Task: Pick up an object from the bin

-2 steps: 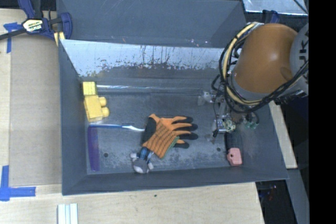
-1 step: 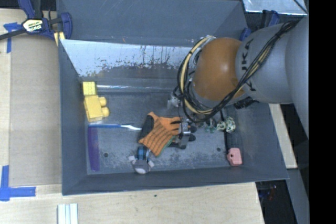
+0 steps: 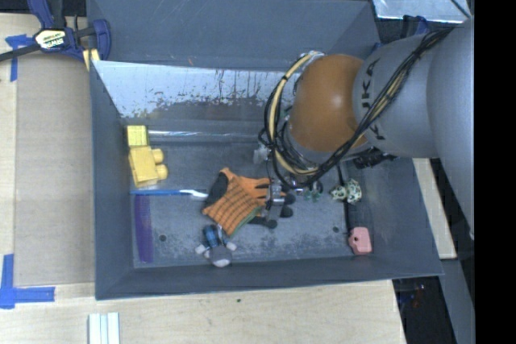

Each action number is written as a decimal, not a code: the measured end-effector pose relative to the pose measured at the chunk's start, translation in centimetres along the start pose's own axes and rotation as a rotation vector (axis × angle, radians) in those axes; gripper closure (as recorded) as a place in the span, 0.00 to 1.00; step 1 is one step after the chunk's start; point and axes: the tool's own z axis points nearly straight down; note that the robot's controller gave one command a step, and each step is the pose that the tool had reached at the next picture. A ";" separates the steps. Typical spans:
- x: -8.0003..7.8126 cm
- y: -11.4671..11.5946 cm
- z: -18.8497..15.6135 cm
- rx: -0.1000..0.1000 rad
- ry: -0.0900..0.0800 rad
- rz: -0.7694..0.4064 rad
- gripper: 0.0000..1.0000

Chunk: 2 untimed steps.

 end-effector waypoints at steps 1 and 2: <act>0.1 -0.4 0.9 -0.001 0.003 -0.034 0.00; 0.8 2.0 0.9 -0.002 -0.004 -0.009 0.00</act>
Offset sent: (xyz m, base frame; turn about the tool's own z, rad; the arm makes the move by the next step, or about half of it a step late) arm -0.0077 0.0201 -0.0104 -0.0072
